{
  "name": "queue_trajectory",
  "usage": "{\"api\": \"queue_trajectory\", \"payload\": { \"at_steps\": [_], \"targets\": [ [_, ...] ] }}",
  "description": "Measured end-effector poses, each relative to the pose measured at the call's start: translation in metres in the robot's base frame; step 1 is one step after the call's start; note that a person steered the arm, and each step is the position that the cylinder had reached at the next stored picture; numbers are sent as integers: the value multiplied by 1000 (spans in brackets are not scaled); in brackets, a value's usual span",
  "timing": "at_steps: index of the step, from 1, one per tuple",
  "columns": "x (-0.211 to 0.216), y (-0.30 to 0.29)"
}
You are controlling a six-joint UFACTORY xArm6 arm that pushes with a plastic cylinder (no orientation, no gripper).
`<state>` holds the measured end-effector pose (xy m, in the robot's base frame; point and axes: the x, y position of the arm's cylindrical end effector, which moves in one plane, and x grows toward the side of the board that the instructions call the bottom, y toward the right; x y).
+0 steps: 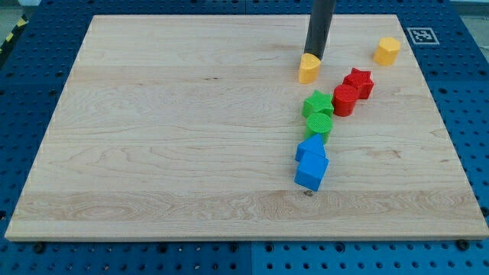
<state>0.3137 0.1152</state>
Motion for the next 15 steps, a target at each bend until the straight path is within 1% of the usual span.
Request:
{"api": "queue_trajectory", "payload": {
  "at_steps": [1,2,3,4,5,6,7,8,10,11,15],
  "targets": [
    [-2,17],
    [11,3],
    [12,-12],
    [-12,-20],
    [8,-20],
    [19,-24],
    [19,-42],
    [29,-51],
    [14,-41],
    [35,-39],
    [47,-39]
  ]
}}
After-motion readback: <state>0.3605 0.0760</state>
